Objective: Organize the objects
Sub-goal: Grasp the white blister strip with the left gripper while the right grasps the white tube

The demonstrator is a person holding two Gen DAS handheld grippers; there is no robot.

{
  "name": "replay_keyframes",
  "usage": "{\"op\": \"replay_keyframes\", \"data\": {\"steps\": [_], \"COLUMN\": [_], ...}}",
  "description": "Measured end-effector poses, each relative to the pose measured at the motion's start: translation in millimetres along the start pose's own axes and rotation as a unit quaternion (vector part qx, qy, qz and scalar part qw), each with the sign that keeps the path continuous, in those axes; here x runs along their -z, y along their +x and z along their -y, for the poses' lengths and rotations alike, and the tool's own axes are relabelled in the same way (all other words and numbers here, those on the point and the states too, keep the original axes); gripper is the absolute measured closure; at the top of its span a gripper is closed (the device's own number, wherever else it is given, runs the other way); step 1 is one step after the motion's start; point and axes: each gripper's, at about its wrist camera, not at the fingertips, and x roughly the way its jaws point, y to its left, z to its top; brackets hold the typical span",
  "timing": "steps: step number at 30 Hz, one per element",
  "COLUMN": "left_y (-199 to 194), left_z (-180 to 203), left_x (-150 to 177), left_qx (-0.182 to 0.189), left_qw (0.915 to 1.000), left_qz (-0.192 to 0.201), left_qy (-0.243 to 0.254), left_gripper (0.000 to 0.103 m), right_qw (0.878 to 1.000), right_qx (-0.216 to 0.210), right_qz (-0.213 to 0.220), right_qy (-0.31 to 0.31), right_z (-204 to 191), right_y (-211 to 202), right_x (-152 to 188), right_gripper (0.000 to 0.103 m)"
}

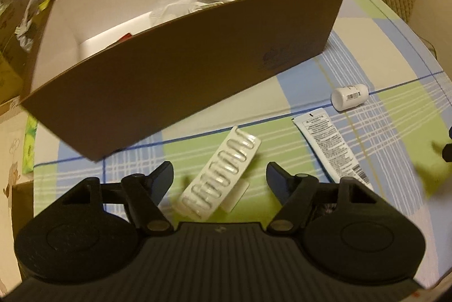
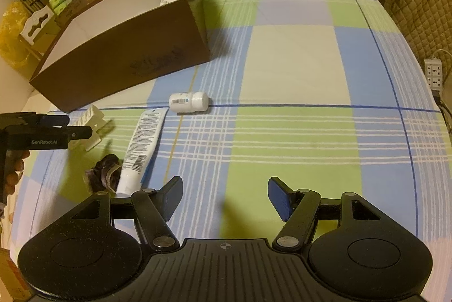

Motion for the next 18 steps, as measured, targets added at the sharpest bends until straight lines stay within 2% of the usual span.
{"op": "replay_keyframes", "data": {"steps": [3,5,7,9,18], "left_y": [7,8,6,3,-18], "left_z": [1,0,-1,-3,-17], "left_x": [-1,2,5,9,37], "left_qx": [0.000,0.000,-0.001,-0.003,-0.048], "left_qw": [0.9999,0.9998,0.9997,0.9994,0.9930], "left_qz": [-0.015,-0.017,-0.016,-0.015,-0.027], "left_qy": [-0.002,-0.011,-0.019,-0.031,-0.104], "left_gripper": [0.059,0.062,0.072,0.077,0.078], "right_qw": [1.000,1.000,1.000,1.000,1.000], "right_qx": [0.003,0.004,0.003,0.001,-0.009], "right_qz": [0.000,0.000,-0.001,-0.003,-0.011], "right_qy": [0.006,0.007,0.006,0.002,-0.026], "right_z": [4,4,3,0,-17], "right_y": [0,0,1,3,17], "right_x": [1,2,2,1,1], "right_gripper": [0.039,0.039,0.039,0.039,0.039]}}
